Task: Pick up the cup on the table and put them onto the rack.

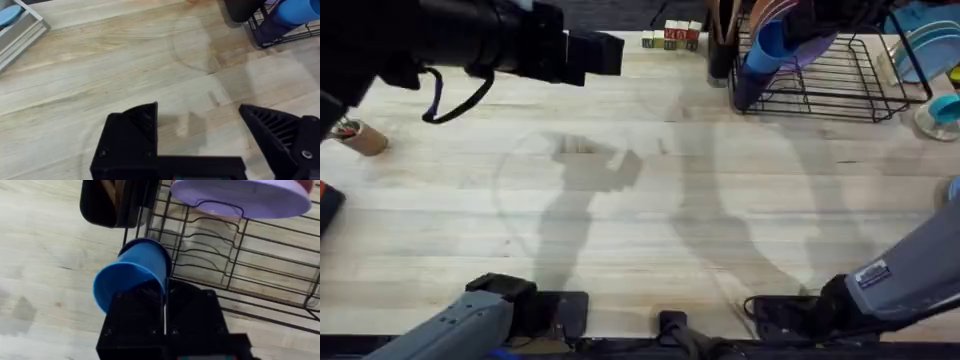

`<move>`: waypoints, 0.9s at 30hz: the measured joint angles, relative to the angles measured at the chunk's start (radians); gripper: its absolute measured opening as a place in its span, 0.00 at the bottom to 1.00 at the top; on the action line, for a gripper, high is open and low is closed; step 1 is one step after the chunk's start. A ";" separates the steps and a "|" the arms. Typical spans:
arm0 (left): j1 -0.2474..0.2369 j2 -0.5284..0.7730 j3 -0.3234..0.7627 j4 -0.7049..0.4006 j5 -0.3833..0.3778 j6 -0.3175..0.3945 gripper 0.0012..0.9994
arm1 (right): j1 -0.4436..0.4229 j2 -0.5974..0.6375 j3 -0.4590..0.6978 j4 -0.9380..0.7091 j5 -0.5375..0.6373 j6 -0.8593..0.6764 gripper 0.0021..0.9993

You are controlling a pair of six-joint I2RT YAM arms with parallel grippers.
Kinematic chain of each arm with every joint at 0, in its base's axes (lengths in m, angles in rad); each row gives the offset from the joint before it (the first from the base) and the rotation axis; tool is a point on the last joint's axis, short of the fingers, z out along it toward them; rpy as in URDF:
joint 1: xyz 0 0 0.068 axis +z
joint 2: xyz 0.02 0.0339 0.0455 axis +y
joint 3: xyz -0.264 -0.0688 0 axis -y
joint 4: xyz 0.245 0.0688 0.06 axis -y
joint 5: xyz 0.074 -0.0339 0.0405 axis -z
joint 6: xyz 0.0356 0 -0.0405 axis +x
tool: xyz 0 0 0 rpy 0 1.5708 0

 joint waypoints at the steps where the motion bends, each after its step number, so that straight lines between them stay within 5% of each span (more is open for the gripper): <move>1: 0.000 0.000 0.000 0.000 0.000 0.000 0.99 | 0.000 0.002 0.000 0.000 0.000 0.000 0.04; 22: 0.000 0.000 0.000 0.000 0.000 0.000 0.99 | 0.000 0.002 0.000 0.000 0.000 0.000 0.24; 27: 0.000 0.000 0.000 0.000 0.000 0.000 0.99 | 0.000 -0.004 0.000 -0.002 0.000 -0.001 0.45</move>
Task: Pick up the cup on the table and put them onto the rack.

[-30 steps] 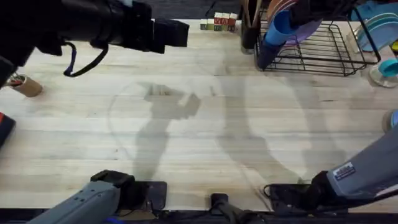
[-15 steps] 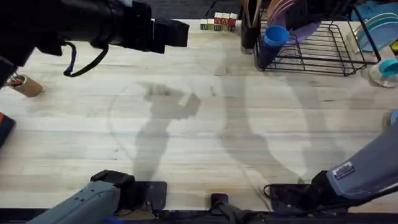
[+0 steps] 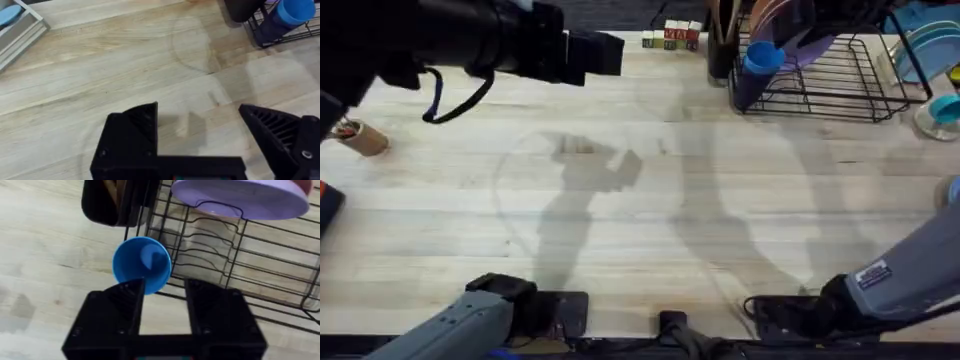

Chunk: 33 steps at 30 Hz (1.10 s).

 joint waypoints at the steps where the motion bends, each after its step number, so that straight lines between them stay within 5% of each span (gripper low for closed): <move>1: 0.000 0.000 0.000 0.000 0.000 0.000 0.99 | 0.000 -0.007 0.000 -0.002 0.000 0.000 0.49; 6: 0.000 0.000 0.000 0.000 0.000 0.000 0.99 | 0.000 -0.092 0.000 -0.050 0.000 0.000 0.67; 10: 0.000 0.000 0.000 0.002 0.000 0.000 0.99 | 0.000 -0.201 0.005 -0.069 0.000 -0.004 0.98; 26: 0.000 -0.131 0.001 0.105 -0.032 0.000 0.99 | 0.000 -0.570 0.016 -0.162 0.000 -0.004 1.00; 33: 0.000 -0.184 0.002 0.105 -0.050 0.000 0.99 | 0.000 -0.630 0.020 -0.269 0.000 -0.004 1.00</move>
